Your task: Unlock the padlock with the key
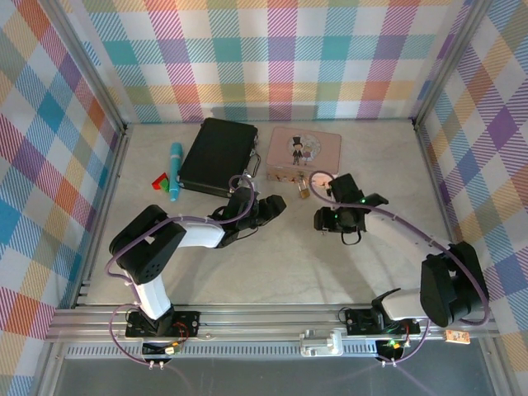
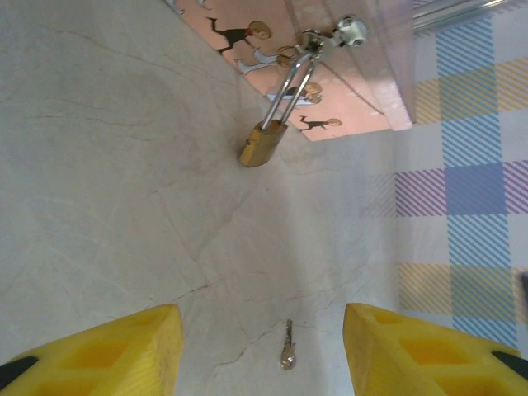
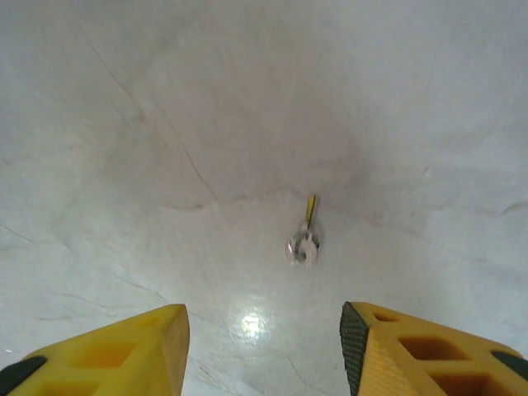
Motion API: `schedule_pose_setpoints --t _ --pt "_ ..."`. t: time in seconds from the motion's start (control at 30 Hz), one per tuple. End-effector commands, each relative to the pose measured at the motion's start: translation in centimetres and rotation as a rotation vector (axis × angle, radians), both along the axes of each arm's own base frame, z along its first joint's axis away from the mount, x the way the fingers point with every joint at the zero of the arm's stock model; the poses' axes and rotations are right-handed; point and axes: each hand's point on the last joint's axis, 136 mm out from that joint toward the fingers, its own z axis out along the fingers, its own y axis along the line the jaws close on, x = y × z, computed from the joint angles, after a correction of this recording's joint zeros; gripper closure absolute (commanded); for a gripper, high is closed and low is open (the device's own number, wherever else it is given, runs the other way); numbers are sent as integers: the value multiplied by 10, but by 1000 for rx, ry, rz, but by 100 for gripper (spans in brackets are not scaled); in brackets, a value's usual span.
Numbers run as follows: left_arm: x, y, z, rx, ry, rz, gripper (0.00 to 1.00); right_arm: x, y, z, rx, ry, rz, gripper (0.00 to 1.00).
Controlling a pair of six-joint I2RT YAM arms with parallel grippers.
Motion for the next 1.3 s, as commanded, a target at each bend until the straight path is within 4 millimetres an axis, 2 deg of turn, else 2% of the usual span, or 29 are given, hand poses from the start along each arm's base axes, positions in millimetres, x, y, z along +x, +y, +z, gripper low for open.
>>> schedule_pose_setpoints --t 0.0,0.1,0.23,0.37,0.57,0.63,0.8,0.9,1.27 --pt "0 4 12 -30 -25 2 46 -9 4 -24 -28 66 -42 51" --pt "-4 9 13 -11 -23 4 46 -9 14 -42 -66 98 -12 55" --pt "-8 13 14 0 -23 9 46 -3 9 -58 -172 114 -40 61" --pt "-10 17 17 13 -30 12 46 3 -5 -57 -239 78 -95 65" --pt "-10 18 20 29 -39 9 46 5 -8 -63 -260 79 -104 72" --pt "-10 18 21 25 -39 8 46 4 -9 -66 -264 82 -107 71" --pt "-11 18 18 23 -34 9 46 9 -6 -63 -248 59 -117 58" --pt "-11 18 18 18 -32 10 46 16 -8 -58 -257 27 -131 56" --pt "-14 21 18 14 -31 13 46 18 -14 -64 -277 28 -141 85"
